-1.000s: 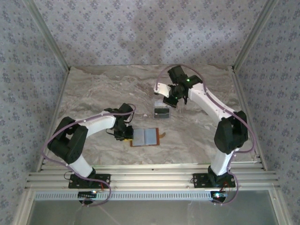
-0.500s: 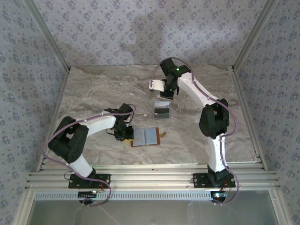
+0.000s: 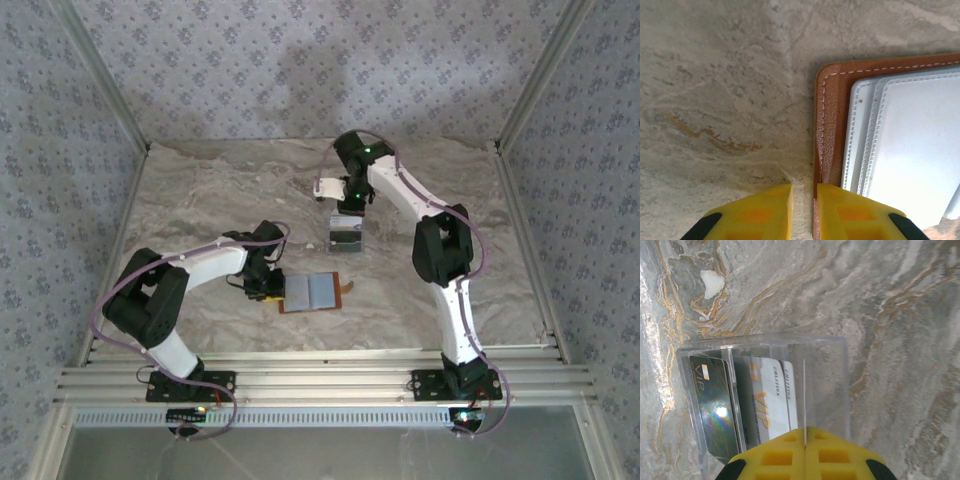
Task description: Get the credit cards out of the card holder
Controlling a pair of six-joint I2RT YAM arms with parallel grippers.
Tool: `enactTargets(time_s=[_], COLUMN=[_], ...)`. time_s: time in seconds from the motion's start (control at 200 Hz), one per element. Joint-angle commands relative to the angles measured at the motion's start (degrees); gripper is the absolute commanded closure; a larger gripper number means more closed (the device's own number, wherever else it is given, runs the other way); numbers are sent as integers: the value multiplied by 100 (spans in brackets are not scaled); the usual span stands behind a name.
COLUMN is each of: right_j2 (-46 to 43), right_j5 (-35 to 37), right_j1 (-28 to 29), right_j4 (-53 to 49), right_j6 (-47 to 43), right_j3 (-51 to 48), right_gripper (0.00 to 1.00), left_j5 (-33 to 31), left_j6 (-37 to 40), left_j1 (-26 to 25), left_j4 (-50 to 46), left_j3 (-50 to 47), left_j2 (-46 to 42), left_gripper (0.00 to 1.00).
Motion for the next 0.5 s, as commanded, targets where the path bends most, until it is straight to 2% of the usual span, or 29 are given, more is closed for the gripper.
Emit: enactTargets(time_s=[0.0, 0.215, 0.305, 0.495], right_j2=[163, 56, -78, -491], right_j5=[24, 382, 654, 1064], right_j1=[59, 112, 112, 111], right_j4=[-445, 69, 435, 1130], right_j6=[-949, -847, -695, -371], right_j3=[154, 191, 131, -219], right_gripper=[100, 77, 73, 72], left_j5=[6, -2, -10, -41], left_j6=[85, 118, 119, 103], left_j1=[10, 20, 18, 20], left_j4=[-81, -106, -115, -74], left_j3=[92, 138, 143, 57], left_j2=[79, 84, 75, -34], left_gripper=[79, 79, 79, 79])
